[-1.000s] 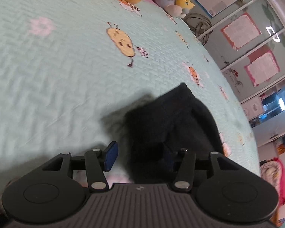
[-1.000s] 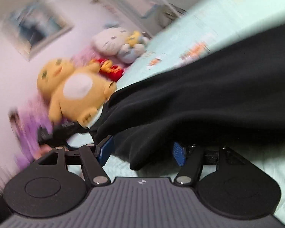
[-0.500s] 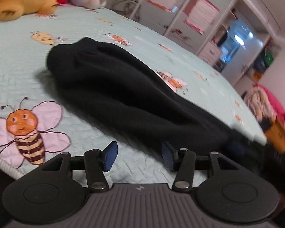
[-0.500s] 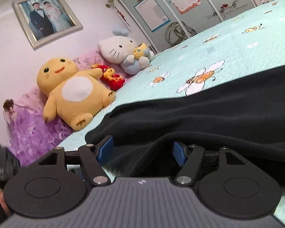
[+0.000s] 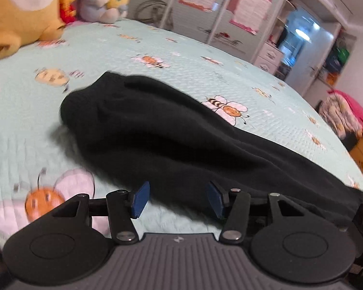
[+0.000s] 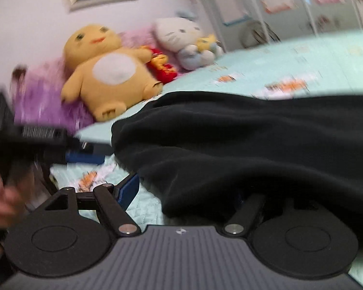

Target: Fold clothes

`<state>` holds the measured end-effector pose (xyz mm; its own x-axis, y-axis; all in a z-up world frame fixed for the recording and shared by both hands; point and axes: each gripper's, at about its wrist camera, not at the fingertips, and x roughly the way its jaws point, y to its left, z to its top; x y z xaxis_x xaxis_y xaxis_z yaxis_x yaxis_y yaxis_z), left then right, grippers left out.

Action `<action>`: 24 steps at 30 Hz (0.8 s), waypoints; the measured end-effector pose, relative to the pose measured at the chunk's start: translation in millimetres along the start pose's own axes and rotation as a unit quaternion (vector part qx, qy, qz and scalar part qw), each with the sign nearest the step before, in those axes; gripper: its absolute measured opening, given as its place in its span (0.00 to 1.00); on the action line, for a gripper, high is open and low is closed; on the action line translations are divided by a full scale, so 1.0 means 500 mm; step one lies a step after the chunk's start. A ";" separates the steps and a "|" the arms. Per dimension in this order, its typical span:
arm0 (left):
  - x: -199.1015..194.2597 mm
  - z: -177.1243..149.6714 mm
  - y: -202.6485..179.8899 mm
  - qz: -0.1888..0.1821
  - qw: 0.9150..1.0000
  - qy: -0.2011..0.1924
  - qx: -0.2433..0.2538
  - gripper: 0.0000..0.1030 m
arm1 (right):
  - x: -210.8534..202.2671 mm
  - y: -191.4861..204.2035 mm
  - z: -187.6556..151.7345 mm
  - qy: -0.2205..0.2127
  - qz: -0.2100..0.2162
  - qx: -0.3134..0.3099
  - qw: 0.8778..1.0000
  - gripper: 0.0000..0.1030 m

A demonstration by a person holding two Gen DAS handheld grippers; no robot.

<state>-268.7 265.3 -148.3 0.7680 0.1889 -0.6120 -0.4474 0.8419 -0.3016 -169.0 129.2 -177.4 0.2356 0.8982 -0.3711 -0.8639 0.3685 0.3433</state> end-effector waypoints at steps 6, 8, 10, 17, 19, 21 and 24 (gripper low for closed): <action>0.023 0.065 0.008 -0.019 1.000 -0.002 -0.013 0.55 | 0.074 0.011 0.013 0.035 -0.042 -0.039 0.998 0.66; 0.018 0.074 0.008 -0.024 0.999 -0.001 -0.024 0.55 | 0.092 0.010 0.017 0.044 -0.055 -0.052 0.996 0.39; 0.007 0.080 -0.007 -0.015 1.000 -0.005 0.000 0.55 | 0.088 -0.001 0.021 0.037 -0.051 -0.038 0.997 0.33; -0.060 0.116 -0.078 -0.046 0.998 -0.033 0.032 0.58 | 0.076 0.034 0.004 0.050 -0.004 -0.132 0.990 0.62; -0.093 0.122 -0.103 -0.061 0.997 -0.045 0.023 0.59 | 0.093 0.050 -0.008 0.069 -0.024 -0.162 0.984 0.34; -0.132 0.125 -0.125 -0.085 0.995 -0.058 0.011 0.60 | 0.085 0.050 0.003 0.058 -0.030 -0.145 0.987 0.12; -0.195 0.121 -0.149 -0.116 0.990 -0.086 0.000 0.68 | 0.027 0.067 0.025 0.036 0.005 -0.129 0.991 0.09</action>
<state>-282.6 214.8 -22.0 0.9163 0.0745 -0.3934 -0.2511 0.8723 -0.4195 -189.1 156.5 -160.2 0.2022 0.8787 -0.4324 -0.9535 0.2775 0.1180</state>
